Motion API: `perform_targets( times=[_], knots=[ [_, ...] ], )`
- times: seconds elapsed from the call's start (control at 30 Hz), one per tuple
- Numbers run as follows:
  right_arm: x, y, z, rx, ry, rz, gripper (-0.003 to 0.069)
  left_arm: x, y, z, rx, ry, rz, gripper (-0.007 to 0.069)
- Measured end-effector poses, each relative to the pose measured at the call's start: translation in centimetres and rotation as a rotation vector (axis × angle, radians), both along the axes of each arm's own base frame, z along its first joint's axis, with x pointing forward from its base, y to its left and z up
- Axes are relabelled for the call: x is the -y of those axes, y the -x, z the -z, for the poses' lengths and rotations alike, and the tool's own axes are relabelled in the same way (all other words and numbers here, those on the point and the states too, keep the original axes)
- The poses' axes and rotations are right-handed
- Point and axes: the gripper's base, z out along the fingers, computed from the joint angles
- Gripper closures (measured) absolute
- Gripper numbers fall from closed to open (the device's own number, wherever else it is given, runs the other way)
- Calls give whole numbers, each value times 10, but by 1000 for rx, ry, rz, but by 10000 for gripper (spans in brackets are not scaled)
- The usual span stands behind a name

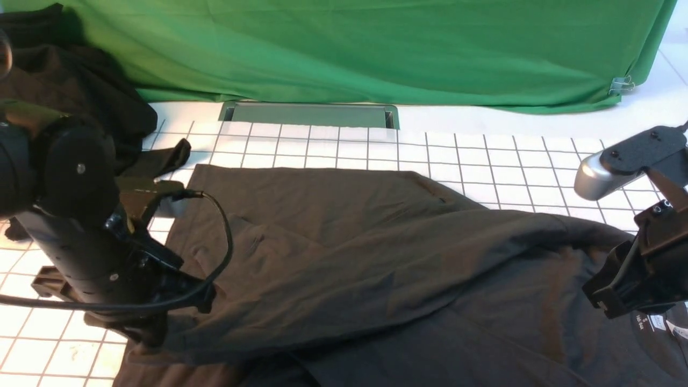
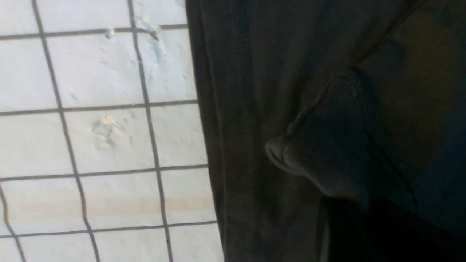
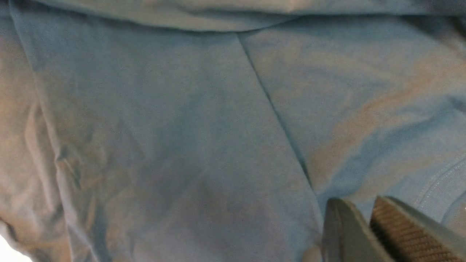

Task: Fold a long-sleeved shirt over a white checkered tablecloth.
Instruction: 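Fold the left side of the dark shirt inward over its body with the left gripper, then grasp the near edge of the shirt at its hem and shoulder corners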

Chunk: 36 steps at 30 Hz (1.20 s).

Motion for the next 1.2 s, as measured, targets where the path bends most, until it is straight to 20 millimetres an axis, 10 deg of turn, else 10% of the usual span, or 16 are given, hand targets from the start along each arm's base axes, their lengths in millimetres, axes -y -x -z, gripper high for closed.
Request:
perform_targets(
  times=[0.37,1.0,1.2],
  knots=[
    [0,1,0,-8,1,1,543,-11,27,8,-184,-83,-31,125],
    [0,2,1,-16,6,-7,533,-27,100,77,-395,-67,-192,121],
    [1,12,4,-121,45,-95,527,-25,102,85,-368,-16,-231,316]
  ],
)
